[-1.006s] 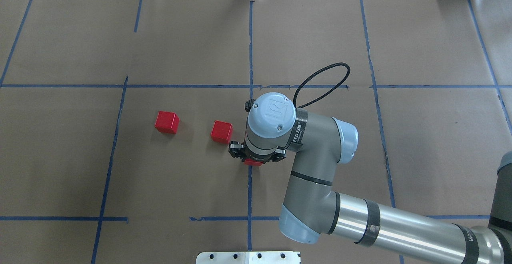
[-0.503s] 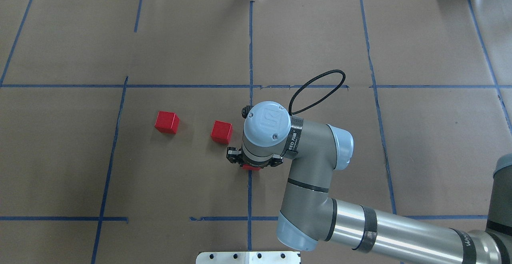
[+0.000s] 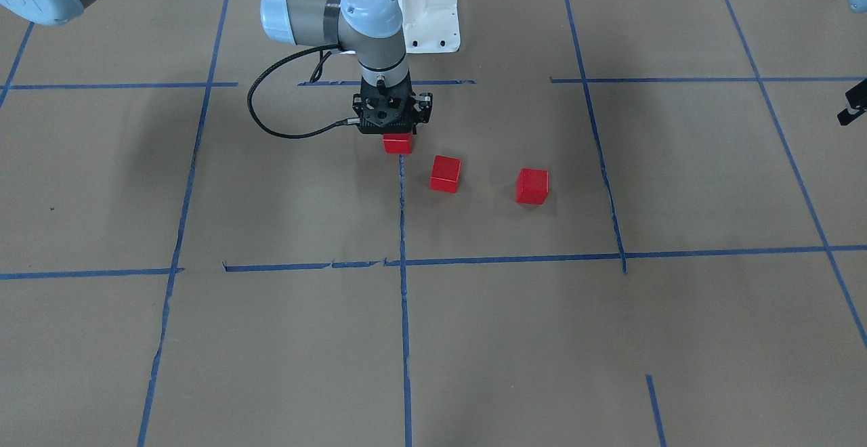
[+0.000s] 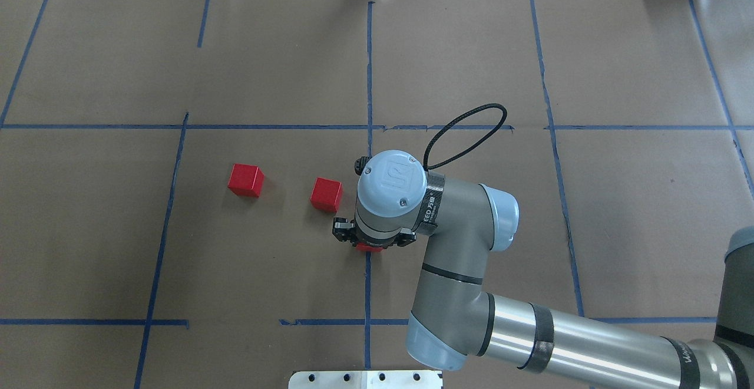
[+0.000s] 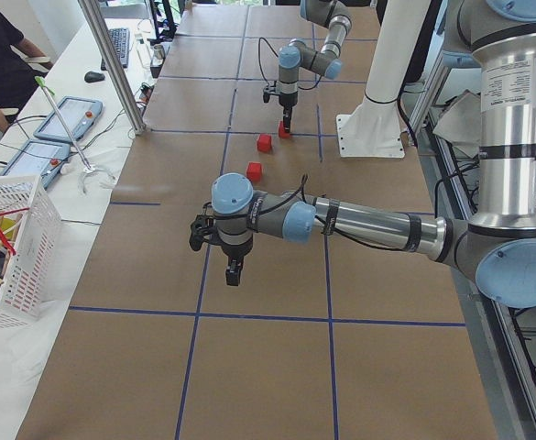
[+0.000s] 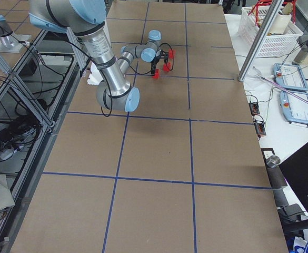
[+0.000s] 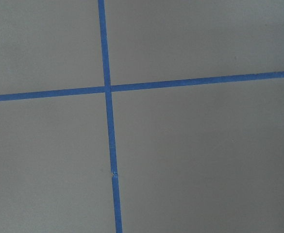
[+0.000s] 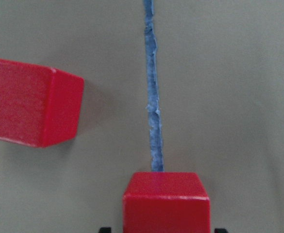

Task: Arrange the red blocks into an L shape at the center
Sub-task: 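Carry the red cube with the right gripper to the table center and release, then reach the left gripper to the nearer middle red cube while the right arm withdraws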

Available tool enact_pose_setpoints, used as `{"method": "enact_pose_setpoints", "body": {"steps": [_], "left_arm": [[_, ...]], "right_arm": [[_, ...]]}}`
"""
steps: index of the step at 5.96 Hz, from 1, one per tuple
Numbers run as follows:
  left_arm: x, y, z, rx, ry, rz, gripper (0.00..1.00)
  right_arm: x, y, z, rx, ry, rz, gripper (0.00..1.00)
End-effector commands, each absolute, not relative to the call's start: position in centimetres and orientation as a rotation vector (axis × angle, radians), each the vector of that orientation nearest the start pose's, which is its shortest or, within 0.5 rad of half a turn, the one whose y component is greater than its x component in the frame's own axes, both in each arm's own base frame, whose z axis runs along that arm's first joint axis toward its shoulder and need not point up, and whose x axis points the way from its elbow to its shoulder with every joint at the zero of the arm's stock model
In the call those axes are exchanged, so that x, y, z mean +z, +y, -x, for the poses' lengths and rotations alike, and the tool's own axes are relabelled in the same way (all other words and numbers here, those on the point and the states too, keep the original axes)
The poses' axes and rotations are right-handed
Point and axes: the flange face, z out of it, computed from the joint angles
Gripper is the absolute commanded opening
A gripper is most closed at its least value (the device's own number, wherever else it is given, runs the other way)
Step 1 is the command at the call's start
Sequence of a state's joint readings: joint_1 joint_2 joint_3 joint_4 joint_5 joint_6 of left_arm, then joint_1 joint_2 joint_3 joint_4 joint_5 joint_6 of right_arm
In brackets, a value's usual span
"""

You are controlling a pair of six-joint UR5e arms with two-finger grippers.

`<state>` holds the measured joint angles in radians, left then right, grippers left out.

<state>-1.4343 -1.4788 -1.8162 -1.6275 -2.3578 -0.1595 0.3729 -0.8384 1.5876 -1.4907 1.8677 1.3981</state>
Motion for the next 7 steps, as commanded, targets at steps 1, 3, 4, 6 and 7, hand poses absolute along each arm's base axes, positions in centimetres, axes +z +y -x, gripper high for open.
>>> {"method": "enact_pose_setpoints", "body": {"steps": [1, 3, 4, 6, 7], "left_arm": [[56.8, -46.5, -0.4, 0.072, 0.812, -0.088, 1.00], [48.6, -46.7, -10.5, 0.217, 0.868, -0.130, 1.00], [41.8, -46.6, -15.4, 0.247, 0.923, -0.160, 1.00], [29.2, -43.9, -32.6, 0.323, 1.009, -0.128, 1.00], [25.8, -40.5, -40.7, 0.268, 0.958, -0.169, 1.00]], "right_arm": [[18.5, -35.7, 61.4, 0.062, -0.898, 0.034, 0.99], [19.2, -38.6, 50.3, 0.139, -0.979, -0.030, 0.99], [21.9, -40.1, 43.9, 0.172, -0.991, -0.003, 0.99], [28.0, -41.5, 34.7, 0.116, -0.967, 0.012, 0.99], [31.0, -41.4, 31.9, 0.093, -0.932, -0.012, 0.99]]}}
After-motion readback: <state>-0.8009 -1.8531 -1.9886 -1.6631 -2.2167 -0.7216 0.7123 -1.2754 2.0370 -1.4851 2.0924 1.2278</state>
